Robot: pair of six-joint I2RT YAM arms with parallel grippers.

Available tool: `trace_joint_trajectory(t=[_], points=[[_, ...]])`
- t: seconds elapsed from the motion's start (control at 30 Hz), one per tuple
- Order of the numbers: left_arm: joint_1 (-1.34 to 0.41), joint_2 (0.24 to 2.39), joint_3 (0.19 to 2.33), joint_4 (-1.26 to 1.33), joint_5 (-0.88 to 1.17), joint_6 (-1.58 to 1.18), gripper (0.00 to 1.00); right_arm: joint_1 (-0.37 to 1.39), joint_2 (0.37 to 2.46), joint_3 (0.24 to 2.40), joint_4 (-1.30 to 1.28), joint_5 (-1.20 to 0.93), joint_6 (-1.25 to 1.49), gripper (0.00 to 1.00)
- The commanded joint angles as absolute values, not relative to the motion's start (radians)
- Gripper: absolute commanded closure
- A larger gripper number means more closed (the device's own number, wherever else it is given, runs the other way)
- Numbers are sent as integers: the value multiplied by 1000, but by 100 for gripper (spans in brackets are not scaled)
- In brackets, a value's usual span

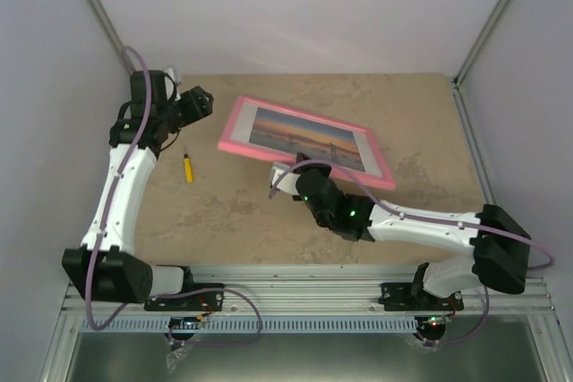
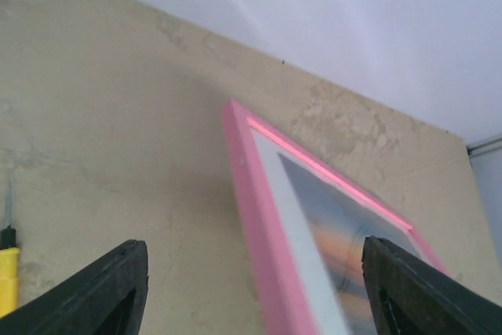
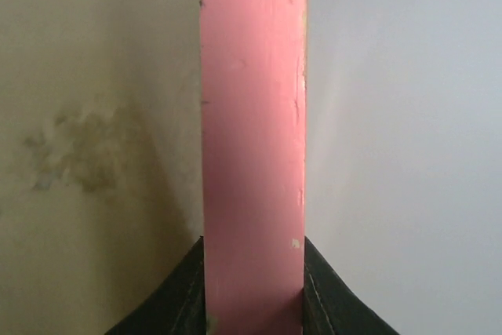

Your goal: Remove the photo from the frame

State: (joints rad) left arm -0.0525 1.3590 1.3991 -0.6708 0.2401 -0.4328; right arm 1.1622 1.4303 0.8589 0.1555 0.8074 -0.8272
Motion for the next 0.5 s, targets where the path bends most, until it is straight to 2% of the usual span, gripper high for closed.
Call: trace_joint_trajectory(t=[0.0,0.27,0.47], points=[[-44,1246,1307,-568,172,-494,20,1132,1318,1019,65,756,-656,100],[-44,1070,1182,-442,93,-493,1,1046,1293,1224,-171,597,-429,100],[-44,1027,1113,-395,145,-492,0,968,1290,1358,-241,457,-213,99]])
